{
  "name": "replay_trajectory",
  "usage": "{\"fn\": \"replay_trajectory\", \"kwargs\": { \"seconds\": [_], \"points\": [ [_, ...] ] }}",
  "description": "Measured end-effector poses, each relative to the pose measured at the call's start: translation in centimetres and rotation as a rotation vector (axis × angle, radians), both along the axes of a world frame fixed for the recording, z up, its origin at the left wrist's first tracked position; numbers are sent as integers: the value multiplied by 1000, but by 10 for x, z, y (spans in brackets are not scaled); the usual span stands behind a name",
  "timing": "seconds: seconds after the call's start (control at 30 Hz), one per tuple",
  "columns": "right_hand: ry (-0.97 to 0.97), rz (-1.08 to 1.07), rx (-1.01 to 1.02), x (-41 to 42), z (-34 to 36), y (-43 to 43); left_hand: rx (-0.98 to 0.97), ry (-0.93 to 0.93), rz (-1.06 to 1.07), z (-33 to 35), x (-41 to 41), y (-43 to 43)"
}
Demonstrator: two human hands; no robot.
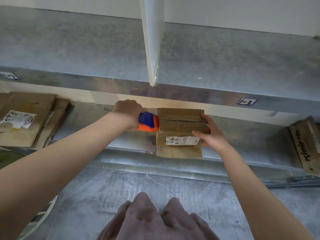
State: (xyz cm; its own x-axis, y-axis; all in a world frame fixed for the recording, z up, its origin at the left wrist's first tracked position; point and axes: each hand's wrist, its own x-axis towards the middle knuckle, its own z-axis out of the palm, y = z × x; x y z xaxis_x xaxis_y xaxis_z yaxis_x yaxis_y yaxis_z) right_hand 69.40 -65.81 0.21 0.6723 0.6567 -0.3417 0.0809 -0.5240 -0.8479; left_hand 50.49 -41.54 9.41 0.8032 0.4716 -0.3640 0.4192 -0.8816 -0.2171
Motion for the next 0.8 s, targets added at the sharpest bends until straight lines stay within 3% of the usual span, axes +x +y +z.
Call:
{"fn": "replay_trajectory", "kwargs": {
  "seconds": [0.27,0.5,0.8],
  "points": [
    [-3,-2,-6,0,1,-1,48,-18,1,-1,0,-9],
    [19,-3,30,1,-2,-2,-294,-289,-58,-8,-28,8],
    [63,-5,48,4,-5,-1,-356,-223,48,-8,-19,6]
  ]
}}
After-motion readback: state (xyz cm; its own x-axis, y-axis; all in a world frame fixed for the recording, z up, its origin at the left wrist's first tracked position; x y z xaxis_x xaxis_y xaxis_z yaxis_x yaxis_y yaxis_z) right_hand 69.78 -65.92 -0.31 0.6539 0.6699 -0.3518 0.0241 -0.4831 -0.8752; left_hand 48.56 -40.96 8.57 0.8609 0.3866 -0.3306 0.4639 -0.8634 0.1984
